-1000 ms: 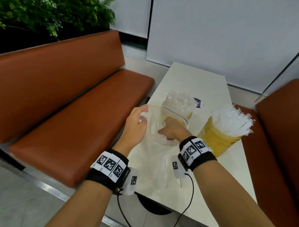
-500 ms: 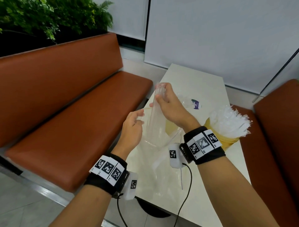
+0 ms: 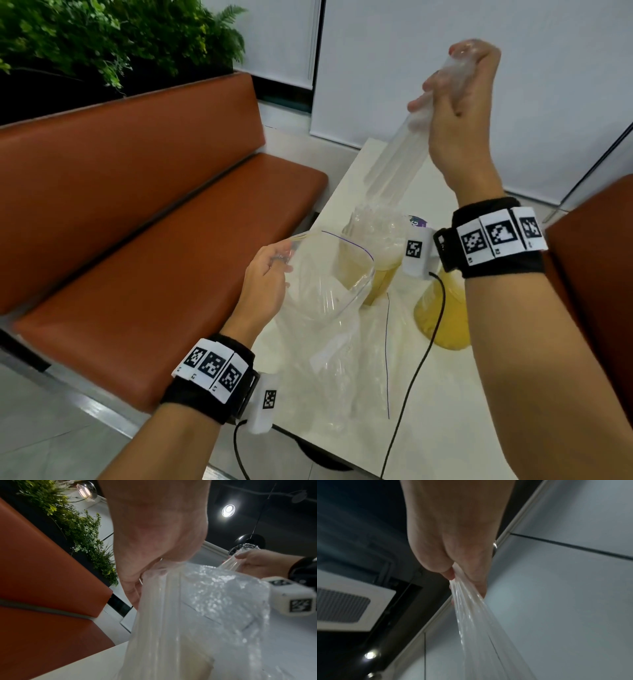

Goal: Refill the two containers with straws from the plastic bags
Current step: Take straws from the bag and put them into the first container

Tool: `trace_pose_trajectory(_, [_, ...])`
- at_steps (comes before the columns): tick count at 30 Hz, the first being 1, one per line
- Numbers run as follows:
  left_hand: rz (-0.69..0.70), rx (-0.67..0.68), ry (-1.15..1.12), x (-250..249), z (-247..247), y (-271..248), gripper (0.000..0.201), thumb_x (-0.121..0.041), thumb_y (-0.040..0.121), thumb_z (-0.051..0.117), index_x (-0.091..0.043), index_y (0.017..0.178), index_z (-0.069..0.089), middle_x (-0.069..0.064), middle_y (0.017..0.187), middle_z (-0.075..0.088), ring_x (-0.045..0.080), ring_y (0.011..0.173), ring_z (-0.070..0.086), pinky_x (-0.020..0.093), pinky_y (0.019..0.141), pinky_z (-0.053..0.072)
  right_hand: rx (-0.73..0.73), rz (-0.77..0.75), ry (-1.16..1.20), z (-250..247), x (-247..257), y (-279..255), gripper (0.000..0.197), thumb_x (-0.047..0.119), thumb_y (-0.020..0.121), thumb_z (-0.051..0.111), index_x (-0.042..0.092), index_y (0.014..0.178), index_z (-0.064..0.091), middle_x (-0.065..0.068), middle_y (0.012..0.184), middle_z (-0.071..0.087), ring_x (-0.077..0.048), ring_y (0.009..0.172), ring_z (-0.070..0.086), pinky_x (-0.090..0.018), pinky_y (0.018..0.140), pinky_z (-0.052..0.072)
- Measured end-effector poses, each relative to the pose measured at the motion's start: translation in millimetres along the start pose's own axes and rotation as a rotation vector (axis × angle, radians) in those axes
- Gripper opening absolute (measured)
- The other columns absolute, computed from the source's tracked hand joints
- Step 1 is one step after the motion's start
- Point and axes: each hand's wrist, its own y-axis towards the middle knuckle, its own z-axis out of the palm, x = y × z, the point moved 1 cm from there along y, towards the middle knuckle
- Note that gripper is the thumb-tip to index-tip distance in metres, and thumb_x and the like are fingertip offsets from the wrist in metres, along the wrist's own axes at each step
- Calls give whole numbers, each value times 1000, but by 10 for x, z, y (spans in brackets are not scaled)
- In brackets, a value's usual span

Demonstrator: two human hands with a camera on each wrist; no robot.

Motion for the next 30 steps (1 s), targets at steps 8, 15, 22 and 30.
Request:
trace_pose_trajectory(8, [-9,-2,20,-31,11,80,40,-7,104,35,-20,129,64,-1,131,61,18,110,64,27,75,50,33,46,-165,162,-728,-223,26,1,102,34,19,120,35,11,112,49,-18,75,54,-47,76,57])
trace_pose_trajectory(15, [-14,-9,12,-8,30,117,38,-9,105,36,-20,128,65,-1,131,62,20,109,65,25,74,50,100,228,-165,246,-1163,-504,22,1,100,41,15,117,37,15,107,51,-28,76,64,-18,74,52])
trace_pose_trajectory(22, [-19,-16,-6,7,12,147,37,-11,105,37,-21,125,67,0,129,64,20,107,65,26,74,49,112,330,-243,190,-1444,-855,40,3,92,54,29,122,51,-6,81,64,-11,61,58,-14,58,47])
trace_pose_trajectory(30, [-19,-10,7,-20,57,161,38,-10,105,36,-20,126,66,0,128,65,15,100,65,25,74,49,-43,330,-333,210,-1426,-722,53,45,105,40,7,84,70,-1,73,63,-9,68,57,-19,66,44])
